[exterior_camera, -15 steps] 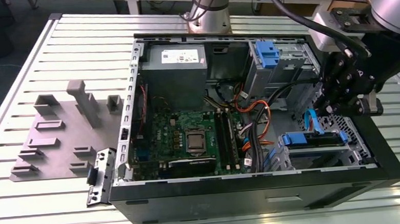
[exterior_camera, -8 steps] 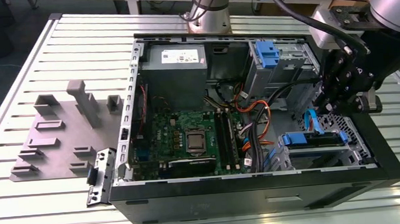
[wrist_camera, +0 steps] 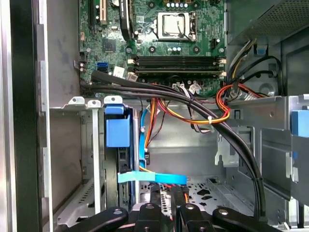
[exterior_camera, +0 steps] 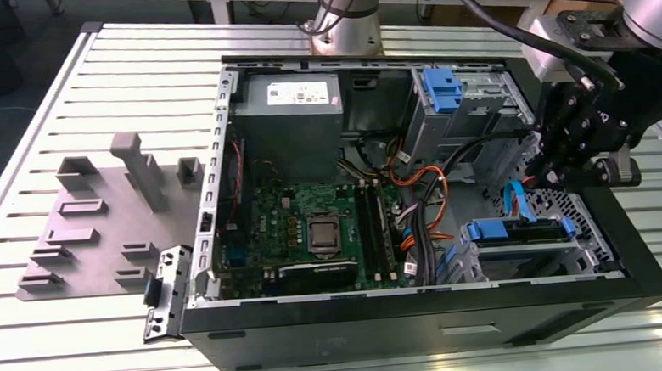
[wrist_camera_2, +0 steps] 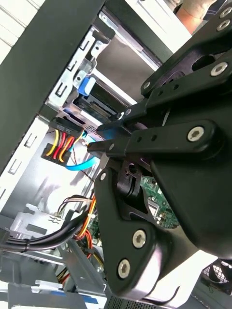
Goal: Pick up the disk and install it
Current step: 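Insert the second disk wire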
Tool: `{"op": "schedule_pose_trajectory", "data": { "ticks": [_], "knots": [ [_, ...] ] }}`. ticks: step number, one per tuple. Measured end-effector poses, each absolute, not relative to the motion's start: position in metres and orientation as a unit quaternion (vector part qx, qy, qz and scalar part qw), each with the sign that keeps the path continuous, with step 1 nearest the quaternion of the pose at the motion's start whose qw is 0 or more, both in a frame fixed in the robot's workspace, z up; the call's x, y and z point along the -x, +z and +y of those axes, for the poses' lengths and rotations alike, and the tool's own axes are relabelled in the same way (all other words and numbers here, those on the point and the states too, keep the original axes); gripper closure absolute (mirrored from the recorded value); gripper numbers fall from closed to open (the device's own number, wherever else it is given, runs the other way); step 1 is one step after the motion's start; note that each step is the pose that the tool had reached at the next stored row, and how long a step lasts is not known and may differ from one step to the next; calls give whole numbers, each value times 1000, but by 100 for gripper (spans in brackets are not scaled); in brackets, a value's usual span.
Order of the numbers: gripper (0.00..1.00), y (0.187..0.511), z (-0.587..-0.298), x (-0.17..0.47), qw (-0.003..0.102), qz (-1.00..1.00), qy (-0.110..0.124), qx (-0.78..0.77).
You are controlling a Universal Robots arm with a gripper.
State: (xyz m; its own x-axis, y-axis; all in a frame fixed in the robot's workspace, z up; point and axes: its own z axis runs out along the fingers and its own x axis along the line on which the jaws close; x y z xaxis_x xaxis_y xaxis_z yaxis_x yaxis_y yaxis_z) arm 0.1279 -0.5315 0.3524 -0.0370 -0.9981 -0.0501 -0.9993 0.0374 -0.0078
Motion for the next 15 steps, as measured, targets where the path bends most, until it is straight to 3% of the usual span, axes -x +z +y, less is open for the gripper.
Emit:
{"op": "schedule_pose_trajectory", "data": {
  "ticks": [12,14,15],
  "knots": [
    [76,352,-532,-130,21,720,15,694],
    [63,352,-532,-130,21,720,15,694],
    [63,352,-532,-130,21,720,15,694]
  ]
}}
